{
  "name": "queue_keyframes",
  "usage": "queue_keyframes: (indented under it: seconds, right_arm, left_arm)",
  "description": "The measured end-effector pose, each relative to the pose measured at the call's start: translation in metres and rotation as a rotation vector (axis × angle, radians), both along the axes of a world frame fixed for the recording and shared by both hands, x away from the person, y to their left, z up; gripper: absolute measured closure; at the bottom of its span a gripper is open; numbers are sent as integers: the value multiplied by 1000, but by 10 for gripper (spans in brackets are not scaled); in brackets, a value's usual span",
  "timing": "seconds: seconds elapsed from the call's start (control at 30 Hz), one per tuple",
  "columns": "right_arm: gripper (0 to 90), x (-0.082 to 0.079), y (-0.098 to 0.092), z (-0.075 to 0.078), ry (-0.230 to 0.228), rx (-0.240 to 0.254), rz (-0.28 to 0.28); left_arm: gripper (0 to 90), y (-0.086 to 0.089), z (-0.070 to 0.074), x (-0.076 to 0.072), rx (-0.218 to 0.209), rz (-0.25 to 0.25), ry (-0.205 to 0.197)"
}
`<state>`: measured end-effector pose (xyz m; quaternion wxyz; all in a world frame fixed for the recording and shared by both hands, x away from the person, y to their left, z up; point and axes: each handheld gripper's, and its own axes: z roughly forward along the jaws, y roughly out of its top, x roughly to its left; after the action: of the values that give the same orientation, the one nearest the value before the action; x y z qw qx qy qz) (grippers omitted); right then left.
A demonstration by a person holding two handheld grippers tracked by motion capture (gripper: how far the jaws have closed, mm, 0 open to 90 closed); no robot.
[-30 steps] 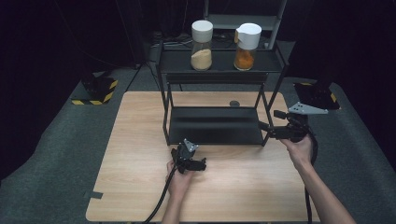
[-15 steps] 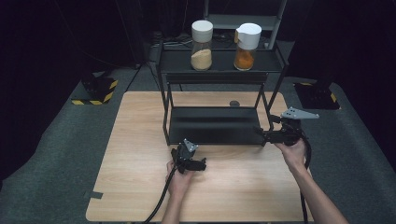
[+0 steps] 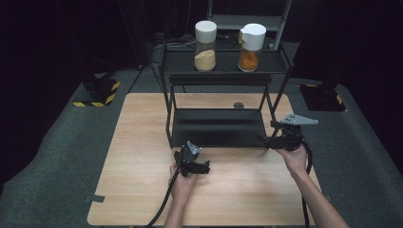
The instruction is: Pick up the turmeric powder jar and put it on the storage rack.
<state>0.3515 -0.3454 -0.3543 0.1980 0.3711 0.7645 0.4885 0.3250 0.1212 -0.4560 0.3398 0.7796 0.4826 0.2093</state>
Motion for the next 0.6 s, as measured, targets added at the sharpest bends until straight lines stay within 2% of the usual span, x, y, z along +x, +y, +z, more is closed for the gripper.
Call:
queue_keyframes:
  seconds: [0.3, 0.6]
  right_arm:
    - [110, 2, -1, -10, 20, 5, 2]
    - [103, 2, 2, -15, 14, -13, 23]
  left_arm:
    - [53, 0, 0, 0, 0, 0, 0]
    - [53, 0, 0, 0, 0, 0, 0]
